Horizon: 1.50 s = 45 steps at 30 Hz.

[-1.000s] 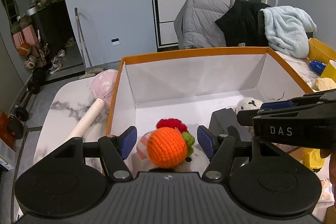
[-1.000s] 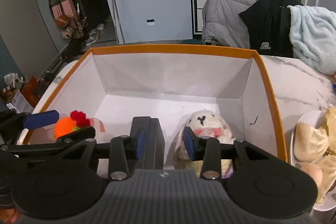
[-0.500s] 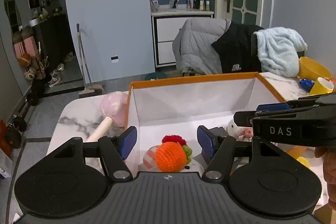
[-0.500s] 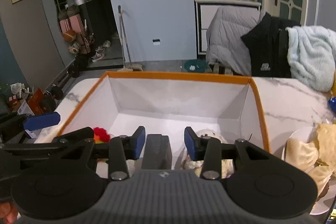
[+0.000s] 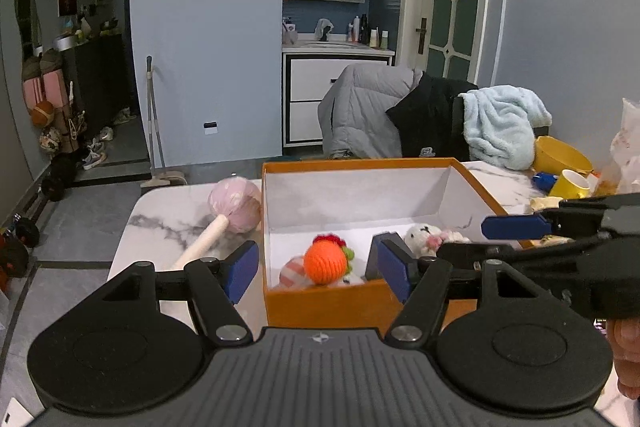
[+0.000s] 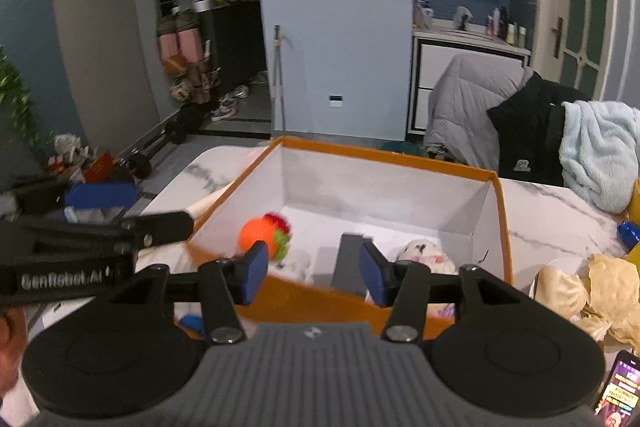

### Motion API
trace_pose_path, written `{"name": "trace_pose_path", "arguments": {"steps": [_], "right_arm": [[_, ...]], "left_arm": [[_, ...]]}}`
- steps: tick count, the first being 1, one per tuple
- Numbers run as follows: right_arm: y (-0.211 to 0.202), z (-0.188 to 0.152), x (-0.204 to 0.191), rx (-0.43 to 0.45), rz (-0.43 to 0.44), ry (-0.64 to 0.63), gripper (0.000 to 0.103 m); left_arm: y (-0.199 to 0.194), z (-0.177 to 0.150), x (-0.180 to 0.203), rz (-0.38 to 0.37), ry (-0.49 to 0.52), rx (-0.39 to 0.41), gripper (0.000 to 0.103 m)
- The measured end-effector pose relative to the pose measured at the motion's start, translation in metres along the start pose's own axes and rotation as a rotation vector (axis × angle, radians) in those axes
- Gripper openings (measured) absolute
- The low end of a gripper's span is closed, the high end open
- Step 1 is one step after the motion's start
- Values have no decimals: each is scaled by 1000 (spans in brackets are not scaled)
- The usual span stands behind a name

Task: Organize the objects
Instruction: 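Withdraw both grippers up and away from the orange box, then lower the left gripper onto the brown bear keychain plush and close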

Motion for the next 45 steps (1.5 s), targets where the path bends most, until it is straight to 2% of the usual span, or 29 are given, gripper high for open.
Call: {"name": "trace_pose_path", "arguments": {"steps": [4, 12, 19, 22, 24, 27, 32, 45], "right_arm": [[-17, -26, -14, -41, 22, -44, 54], [-37, -76, -12, -145, 44, -27, 55], [-41, -108, -5, -215, 46, -15, 58], [-42, -120, 5, -238, 61, 23, 58], [-40, -125, 14, -250, 61, 63, 60], [-37, -130, 24, -257, 53, 101, 60], [-33, -128, 36, -264, 49, 150, 67], [-25, -134, 53, -281, 37, 216, 69]], "left_arm": [[-10, -12, -5, -26, -9, -12, 78], [-20, -33, -5, -48, 21, -68, 78], [-16, -69, 6, -91, 40, -129, 79], [-8, -94, 12, -80, 73, -173, 80], [-3, -108, 19, -76, 127, -214, 80], [-1, -117, 23, -79, 167, -221, 80], [2, -121, 15, -83, 121, -251, 82], [18, -128, 11, -41, 98, -303, 88]]}}
Point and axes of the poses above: each gripper's, at about its wrist camera, not at the fingertips, and y roughly the way its jaws point, x to its right, z to its top, the point moved 1 cm from there along y, roughly the way its jaws point, and after that the axes turned 13 degrees about z, right-handed, at the moved point
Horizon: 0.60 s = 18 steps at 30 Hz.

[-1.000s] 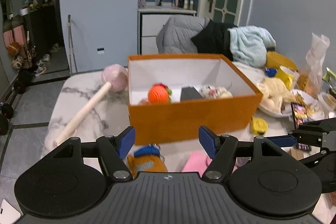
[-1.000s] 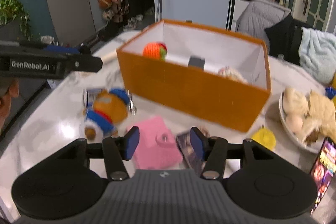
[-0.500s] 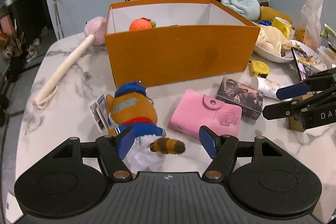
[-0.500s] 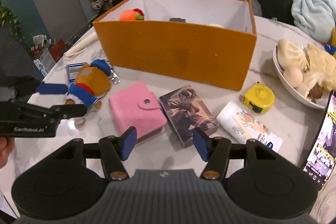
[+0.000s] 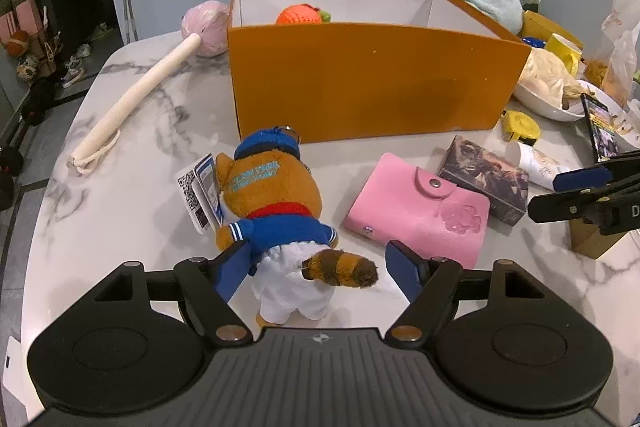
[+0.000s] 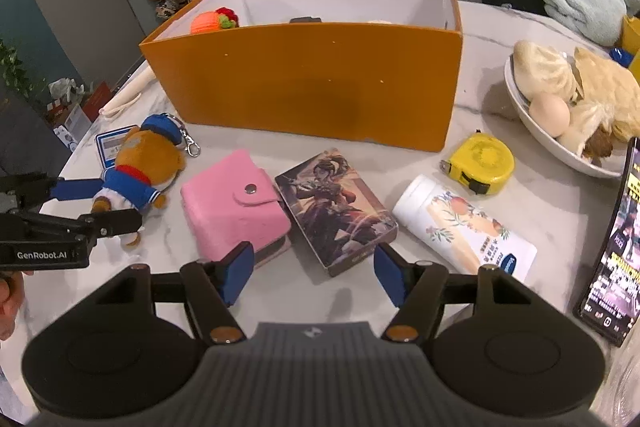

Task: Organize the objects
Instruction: 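Lower the left gripper onto the brown bear keychain plush and close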

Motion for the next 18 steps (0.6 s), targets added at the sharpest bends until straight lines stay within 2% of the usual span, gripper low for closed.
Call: {"name": "trace_pose_path", "arguments": {"steps": [11, 18], "right_arm": [[7, -2, -4, -21, 13, -6, 69], [11, -1, -12, -30, 23, -21, 69]], "left_arm": [[17, 0, -7, 17, -80, -41, 86], [27, 2, -11, -2, -138, -83, 71]]}}
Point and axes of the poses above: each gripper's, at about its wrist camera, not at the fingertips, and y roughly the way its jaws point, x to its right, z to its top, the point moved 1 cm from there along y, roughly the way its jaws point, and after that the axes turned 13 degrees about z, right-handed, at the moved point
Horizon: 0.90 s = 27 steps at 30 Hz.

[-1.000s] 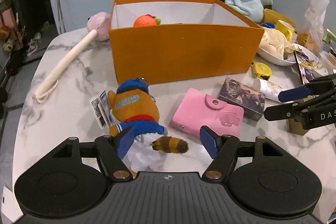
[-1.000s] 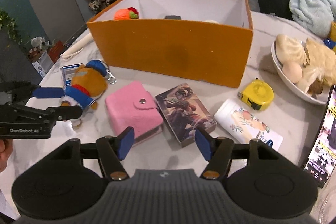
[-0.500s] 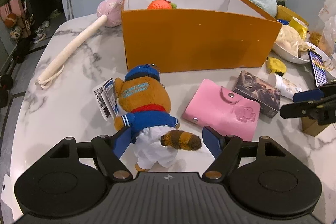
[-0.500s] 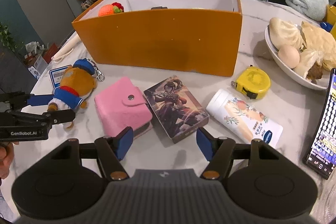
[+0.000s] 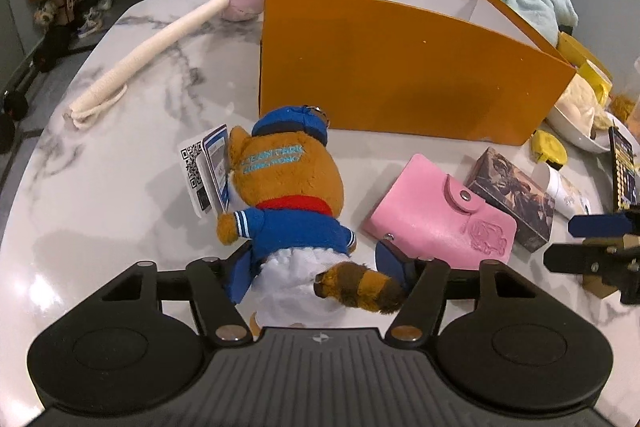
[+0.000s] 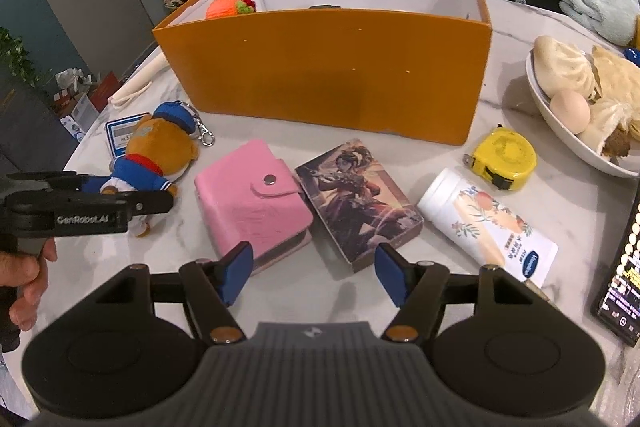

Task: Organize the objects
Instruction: 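Lower the left gripper onto the brown bear keychain plush and close, then hold the bear with the left gripper while the right gripper grasps the white lotion bottle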

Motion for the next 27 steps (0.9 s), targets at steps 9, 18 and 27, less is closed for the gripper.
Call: {"name": "trace_pose_path", "arguments": {"steps": [9, 18, 27], "right_arm": [[4, -1, 5, -9, -2, 3, 70], [5, -1, 7, -9, 0, 3, 70], [-13, 12, 6, 59, -82, -71, 71]], "left_arm": [[-3, -1, -1, 25, 50, -1, 52], [-11, -12, -9, -2, 72, -23, 51], [-19, -23, -15, -8, 108, -28, 51]]}}
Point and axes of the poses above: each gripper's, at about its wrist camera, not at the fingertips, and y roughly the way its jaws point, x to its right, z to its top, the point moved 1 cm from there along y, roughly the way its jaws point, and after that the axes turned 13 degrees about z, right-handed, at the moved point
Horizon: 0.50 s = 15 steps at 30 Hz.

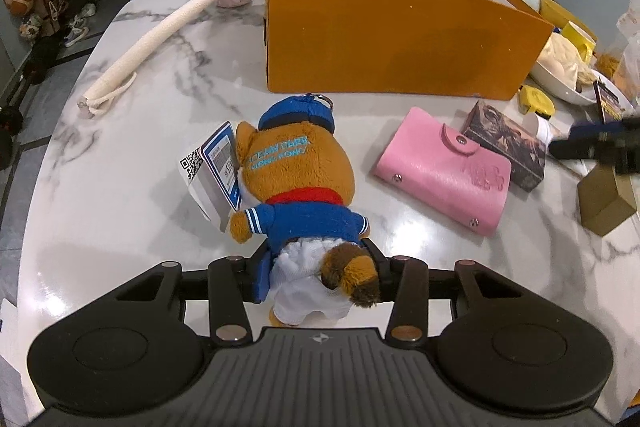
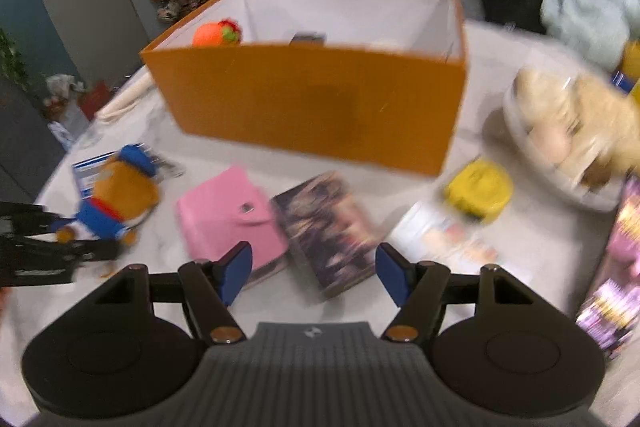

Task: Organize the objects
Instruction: 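Hold the bear with the left gripper while the right gripper grasps the white lotion bottle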

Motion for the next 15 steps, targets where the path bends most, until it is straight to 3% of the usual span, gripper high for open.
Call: {"name": "trace_pose_path", "arguments": {"steps": [8, 13, 15], "right_arm": [[-17, 9, 19, 50, -84, 0, 75], [-17, 9, 25, 32, -139, -61, 75], [-16, 9, 29, -5, -126, -100, 85]], "left_arm": [[-1, -1, -1, 0, 9, -7, 51], [-1, -1, -1, 3, 14, -9, 51], [-1, -1, -1, 3, 14, -9, 51]]}}
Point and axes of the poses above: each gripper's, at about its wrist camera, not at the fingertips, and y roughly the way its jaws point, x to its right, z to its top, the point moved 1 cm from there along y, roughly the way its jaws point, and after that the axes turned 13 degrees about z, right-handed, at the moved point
